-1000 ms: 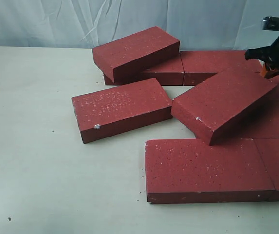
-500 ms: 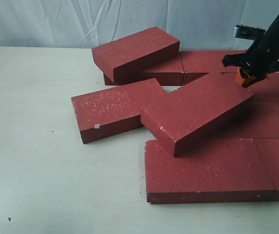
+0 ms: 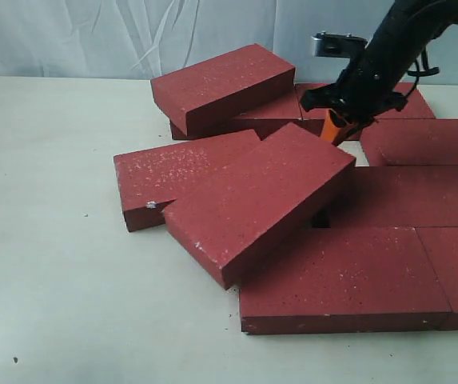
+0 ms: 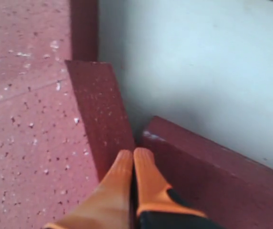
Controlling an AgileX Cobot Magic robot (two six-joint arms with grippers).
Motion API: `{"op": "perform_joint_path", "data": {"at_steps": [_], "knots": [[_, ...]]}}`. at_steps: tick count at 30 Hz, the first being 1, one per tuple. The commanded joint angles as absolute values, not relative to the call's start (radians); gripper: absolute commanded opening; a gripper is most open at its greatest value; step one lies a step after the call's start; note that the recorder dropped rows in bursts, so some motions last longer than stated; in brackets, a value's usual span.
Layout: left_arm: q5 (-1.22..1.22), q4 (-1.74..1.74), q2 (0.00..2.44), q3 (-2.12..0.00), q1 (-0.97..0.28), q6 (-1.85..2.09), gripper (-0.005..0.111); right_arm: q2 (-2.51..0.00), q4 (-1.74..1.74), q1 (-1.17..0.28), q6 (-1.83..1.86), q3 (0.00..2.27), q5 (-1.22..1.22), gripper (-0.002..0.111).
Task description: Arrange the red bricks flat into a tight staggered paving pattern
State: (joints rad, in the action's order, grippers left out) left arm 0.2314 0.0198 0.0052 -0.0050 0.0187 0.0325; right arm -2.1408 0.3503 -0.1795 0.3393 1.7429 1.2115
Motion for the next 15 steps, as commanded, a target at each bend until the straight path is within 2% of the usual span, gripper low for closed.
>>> {"op": "perform_joint_path", "data": {"at_steps": [1, 15], "knots": [[0.232, 0.021, 0.000, 0.000, 0.019, 0.026, 0.000, -2.130, 0.385, -0.268, 0.347, 1.750, 1.221, -0.001], [0.232, 0.021, 0.000, 0.000, 0.019, 0.026, 0.000, -2.130, 0.506, -0.545, 0.347, 1.750, 1.221, -0.001]]}}
